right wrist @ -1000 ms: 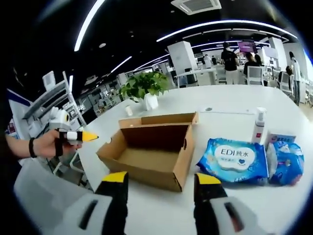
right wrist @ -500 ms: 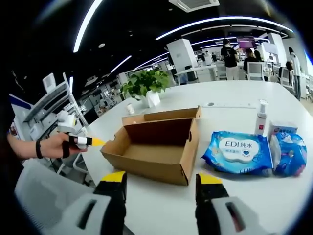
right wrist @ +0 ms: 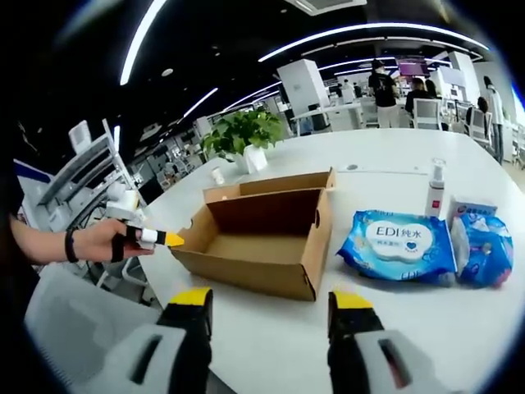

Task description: Operate the shoe box by opening the lid, removing the specified soft item, and placing it in the target area until the item is outside and the box remains undamaged.

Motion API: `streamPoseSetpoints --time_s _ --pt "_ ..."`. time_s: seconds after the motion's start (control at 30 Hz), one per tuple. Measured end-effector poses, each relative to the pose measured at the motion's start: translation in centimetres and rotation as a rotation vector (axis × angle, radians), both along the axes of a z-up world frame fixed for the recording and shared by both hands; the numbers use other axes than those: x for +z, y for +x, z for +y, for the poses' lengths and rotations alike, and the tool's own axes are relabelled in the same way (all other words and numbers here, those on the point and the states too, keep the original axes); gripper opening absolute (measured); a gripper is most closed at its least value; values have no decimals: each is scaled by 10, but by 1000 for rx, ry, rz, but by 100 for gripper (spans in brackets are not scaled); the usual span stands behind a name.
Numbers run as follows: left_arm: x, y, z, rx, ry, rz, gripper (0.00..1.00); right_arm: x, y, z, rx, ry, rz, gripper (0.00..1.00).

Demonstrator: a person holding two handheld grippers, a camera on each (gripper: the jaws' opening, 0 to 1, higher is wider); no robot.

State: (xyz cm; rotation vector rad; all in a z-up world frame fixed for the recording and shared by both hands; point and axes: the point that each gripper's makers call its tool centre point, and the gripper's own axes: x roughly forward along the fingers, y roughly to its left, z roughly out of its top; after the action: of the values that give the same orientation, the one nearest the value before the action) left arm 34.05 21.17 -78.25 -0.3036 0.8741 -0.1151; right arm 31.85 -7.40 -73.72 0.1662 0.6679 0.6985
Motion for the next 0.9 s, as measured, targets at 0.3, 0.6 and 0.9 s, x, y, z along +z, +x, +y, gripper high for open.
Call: streamPoseSetpoints --time_s 0.3,0.6,0.9 --pt "-6 -1 3 83 27 75 9 -7 -3 4 -11 14 45 50" --pt "-8 -2 6 90 91 60 6 6 38 5 -55 7 40 47" --pt "-9 -2 10 88 139 49 4 18 104 21 -65 -33 23 47"
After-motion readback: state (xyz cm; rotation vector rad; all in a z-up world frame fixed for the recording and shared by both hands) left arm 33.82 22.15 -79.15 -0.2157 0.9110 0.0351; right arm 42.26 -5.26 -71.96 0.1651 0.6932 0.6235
